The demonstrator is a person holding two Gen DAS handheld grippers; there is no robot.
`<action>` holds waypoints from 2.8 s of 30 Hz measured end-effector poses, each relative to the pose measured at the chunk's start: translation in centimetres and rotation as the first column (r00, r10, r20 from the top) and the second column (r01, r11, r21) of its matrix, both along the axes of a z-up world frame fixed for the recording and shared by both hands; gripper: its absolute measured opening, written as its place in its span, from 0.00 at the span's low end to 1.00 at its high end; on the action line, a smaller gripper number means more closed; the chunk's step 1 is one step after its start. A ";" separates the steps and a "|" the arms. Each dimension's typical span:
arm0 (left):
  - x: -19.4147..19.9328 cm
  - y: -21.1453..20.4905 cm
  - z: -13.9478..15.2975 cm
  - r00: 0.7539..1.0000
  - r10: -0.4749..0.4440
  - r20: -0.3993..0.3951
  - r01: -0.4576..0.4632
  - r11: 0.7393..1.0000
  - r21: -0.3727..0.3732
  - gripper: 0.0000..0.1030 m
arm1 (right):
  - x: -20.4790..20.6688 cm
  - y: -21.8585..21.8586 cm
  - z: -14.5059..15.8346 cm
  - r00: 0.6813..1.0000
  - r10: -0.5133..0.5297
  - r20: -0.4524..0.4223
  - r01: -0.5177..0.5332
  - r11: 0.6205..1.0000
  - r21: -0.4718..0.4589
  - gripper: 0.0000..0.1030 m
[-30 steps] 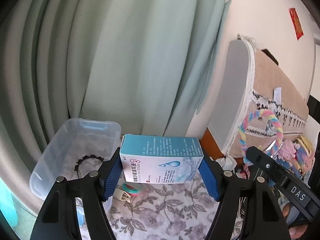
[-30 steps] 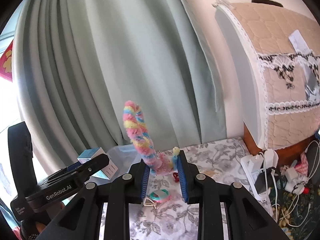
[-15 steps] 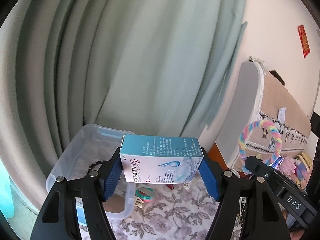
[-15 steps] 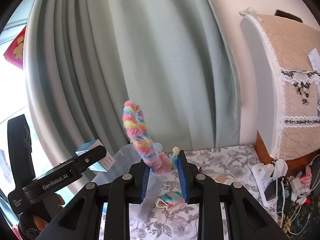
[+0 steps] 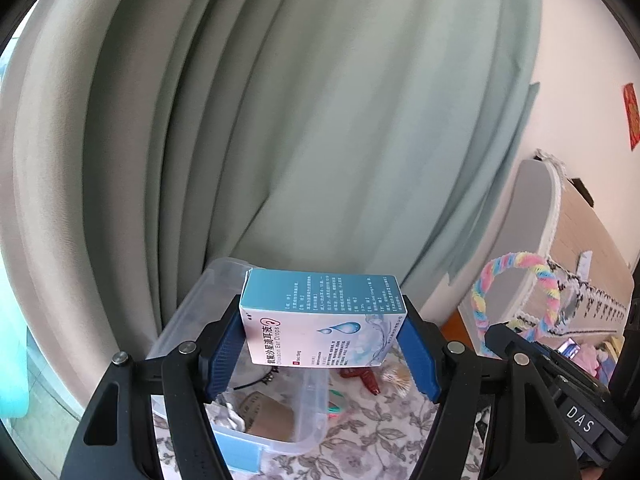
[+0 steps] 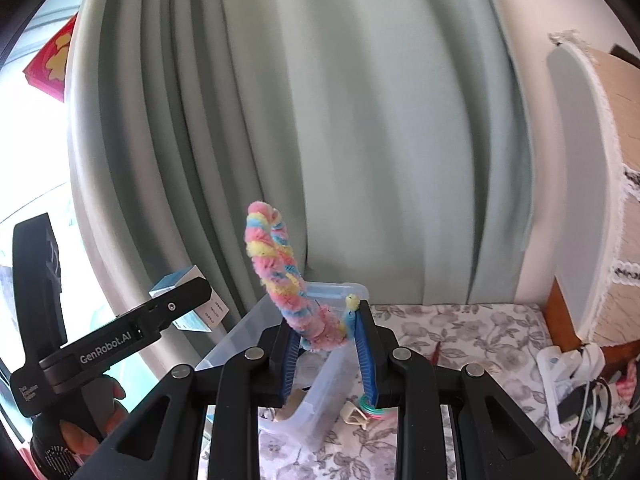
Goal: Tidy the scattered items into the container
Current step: 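Carry the medicine box and rainbow ring over the clear box with both tools, then open both tools to drop the medicine box and ring into the box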
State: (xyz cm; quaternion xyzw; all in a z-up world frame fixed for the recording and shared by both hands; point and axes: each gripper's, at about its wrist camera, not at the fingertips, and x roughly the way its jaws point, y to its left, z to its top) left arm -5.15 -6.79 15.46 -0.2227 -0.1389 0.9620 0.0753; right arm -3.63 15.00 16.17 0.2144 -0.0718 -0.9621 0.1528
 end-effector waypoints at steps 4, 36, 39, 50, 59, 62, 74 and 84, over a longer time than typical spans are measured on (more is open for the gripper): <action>-0.5 -1.5 -0.5 1.000 0.017 0.012 -0.017 1.000 0.016 0.71 | -1.4 -1.2 -0.3 1.000 0.020 0.009 -0.020 1.000 0.021 0.28; -3.6 -7.2 -6.5 0.976 0.086 0.198 -0.099 0.994 0.055 0.71 | -8.0 -9.6 -7.6 0.958 0.148 0.247 -0.181 0.976 0.118 0.29; -3.6 -7.2 -6.6 0.974 0.088 0.207 -0.101 0.994 0.052 0.71 | -8.3 -9.9 -8.0 0.954 0.145 0.263 -0.181 0.976 0.120 0.30; -2.8 -6.8 -6.5 0.970 0.086 0.226 -0.101 0.993 0.055 0.75 | -8.7 -10.5 -8.4 0.944 0.151 0.294 -0.197 0.972 0.130 0.34; -4.1 -4.9 -5.5 0.972 0.082 0.221 -0.094 0.994 0.046 0.79 | -9.0 -10.2 -8.6 0.943 0.139 0.302 -0.185 0.974 0.130 0.38; -4.3 -4.1 -5.5 0.972 0.083 0.221 -0.096 0.994 0.045 0.80 | -8.9 -10.1 -8.5 0.944 0.136 0.301 -0.181 0.975 0.127 0.41; -3.6 -3.2 -5.7 0.972 0.089 0.219 -0.098 0.995 0.035 0.84 | -8.5 -9.7 -8.1 0.949 0.132 0.285 -0.170 0.979 0.111 0.61; -3.8 -2.8 -5.5 0.973 0.098 0.211 -0.102 0.995 0.008 0.84 | -7.9 -9.2 -7.7 0.955 0.126 0.270 -0.159 0.982 0.106 0.64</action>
